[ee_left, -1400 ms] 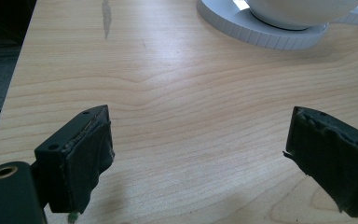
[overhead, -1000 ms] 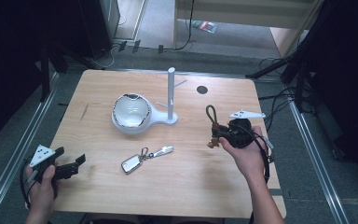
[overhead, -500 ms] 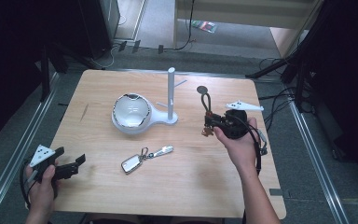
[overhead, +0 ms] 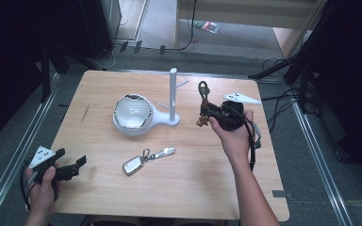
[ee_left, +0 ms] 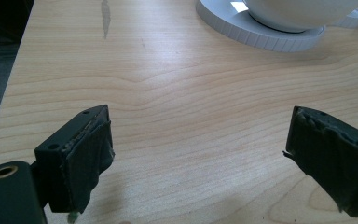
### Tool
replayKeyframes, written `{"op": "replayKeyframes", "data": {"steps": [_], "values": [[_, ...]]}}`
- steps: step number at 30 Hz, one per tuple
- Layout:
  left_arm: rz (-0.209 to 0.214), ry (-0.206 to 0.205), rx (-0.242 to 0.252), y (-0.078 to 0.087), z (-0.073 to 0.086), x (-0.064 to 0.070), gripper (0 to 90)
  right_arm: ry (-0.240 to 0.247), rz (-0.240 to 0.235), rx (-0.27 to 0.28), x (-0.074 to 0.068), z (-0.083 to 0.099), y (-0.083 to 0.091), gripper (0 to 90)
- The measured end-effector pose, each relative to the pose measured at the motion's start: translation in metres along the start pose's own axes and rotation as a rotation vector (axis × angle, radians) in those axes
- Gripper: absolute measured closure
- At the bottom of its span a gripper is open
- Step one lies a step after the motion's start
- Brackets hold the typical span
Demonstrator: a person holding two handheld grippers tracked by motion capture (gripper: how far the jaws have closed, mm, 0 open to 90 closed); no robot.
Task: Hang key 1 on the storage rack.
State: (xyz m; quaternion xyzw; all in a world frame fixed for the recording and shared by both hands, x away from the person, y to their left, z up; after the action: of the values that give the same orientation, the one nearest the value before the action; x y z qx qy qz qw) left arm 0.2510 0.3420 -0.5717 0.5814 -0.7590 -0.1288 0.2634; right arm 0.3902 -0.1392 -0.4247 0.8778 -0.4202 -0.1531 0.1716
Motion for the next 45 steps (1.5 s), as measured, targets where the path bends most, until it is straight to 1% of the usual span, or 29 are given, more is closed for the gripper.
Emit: {"op": "replayKeyframes", "data": {"steps": [6, 10, 18, 21, 26, 30, 35, 39, 45], "values": [[0.0, 0.0, 0.0, 0.0, 0.0, 0.0, 7.7, -0.021, -0.024, 0.025, 0.001, -0.009, -0.007, 69.7], [0.0, 0.0, -0.001, 0.0, 0.0, 0.0, 7.8, -0.015, -0.041, 0.038, 0.0, -0.014, -0.012, 69.7], [0.002, 0.0, -0.002, 0.0, 0.0, 0.0, 7.7, -0.034, -0.07, 0.039, 0.001, -0.019, -0.028, 69.5], [0.003, 0.002, -0.003, 0.0, 0.0, 0.0, 7.7, -0.034, -0.076, 0.025, 0.002, -0.018, -0.035, 69.5], [0.004, 0.002, -0.002, 0.0, 0.0, 0.0, 7.7, -0.059, -0.1, 0.012, 0.003, -0.016, -0.044, 69.4], [0.004, 0.003, -0.003, 0.0, 0.0, 0.0, 7.7, -0.074, -0.117, -0.013, 0.002, -0.013, -0.051, 69.4], [0.005, 0.002, -0.003, 0.0, 0.0, 0.0, 7.7, -0.105, -0.143, -0.03, 0.003, -0.013, -0.055, 69.3], [0.004, 0.005, -0.003, 0.0, 0.0, 0.0, 7.8, -0.112, -0.155, -0.034, 0.004, -0.014, -0.058, 69.3], [0.005, 0.005, -0.003, 0.0, 0.0, 0.0, 7.7, -0.112, -0.165, -0.056, 0.005, -0.011, -0.062, 69.2]]}}
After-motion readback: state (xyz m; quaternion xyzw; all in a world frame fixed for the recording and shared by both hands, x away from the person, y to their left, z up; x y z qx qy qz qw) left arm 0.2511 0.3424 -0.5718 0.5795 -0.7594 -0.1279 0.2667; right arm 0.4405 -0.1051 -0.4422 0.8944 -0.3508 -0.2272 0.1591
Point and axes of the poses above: each handheld gripper's, and its own axes: y roughly backward along the jaws, z roughly out of its underside, x roughly to its right, the point moved 4 cm from there along -y, roughly forward along the jaws, and after that the axes turned 7 degrees about y, right-handed, at the moved point
